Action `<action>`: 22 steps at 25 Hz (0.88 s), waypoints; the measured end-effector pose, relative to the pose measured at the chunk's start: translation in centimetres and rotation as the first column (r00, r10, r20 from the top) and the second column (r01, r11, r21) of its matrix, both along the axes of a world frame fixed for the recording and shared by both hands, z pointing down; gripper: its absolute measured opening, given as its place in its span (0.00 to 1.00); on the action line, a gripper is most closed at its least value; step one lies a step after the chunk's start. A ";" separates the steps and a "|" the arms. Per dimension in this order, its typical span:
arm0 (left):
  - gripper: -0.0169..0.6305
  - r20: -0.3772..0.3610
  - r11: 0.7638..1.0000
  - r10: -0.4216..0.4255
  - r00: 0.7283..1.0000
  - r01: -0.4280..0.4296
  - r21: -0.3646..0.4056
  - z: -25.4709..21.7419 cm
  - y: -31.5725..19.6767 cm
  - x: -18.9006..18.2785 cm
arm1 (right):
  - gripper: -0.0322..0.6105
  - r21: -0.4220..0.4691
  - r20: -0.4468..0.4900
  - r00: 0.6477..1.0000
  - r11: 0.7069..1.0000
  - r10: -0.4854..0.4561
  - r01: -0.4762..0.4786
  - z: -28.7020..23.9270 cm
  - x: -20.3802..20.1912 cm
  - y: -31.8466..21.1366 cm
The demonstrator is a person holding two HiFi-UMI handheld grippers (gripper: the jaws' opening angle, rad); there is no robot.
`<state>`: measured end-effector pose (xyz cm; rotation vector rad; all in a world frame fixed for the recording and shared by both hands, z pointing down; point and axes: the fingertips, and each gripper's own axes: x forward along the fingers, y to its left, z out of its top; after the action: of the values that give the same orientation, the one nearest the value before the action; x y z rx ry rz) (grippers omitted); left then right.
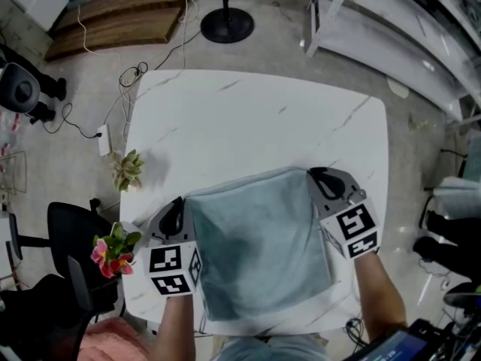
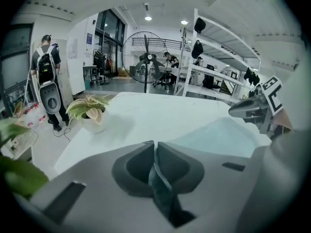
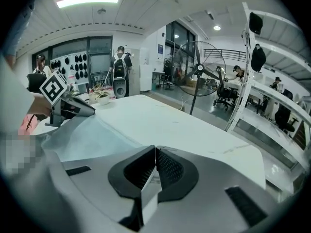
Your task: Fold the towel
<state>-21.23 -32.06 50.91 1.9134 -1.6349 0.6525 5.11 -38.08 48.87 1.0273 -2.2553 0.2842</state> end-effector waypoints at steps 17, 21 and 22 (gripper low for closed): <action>0.09 0.011 0.997 0.080 0.997 -0.080 -0.023 0.8 0.5 0.6 | 0.08 -0.048 0.000 0.995 0.994 -0.103 0.103 1.7 -0.9 0.2; 0.06 0.010 0.998 0.051 0.999 -0.052 0.030 -0.4 0.4 0.2 | 0.07 -0.009 0.010 0.995 0.995 -0.101 0.101 0.9 -0.8 0.4; 0.06 0.008 0.998 0.046 0.999 -0.046 0.043 -0.7 0.4 0.2 | 0.07 0.001 0.019 0.995 0.995 -0.098 0.098 0.6 -0.7 0.4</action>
<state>-21.04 -31.66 50.16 1.9870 -1.6264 0.6476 4.40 -37.63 49.44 0.9145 -2.3147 0.2533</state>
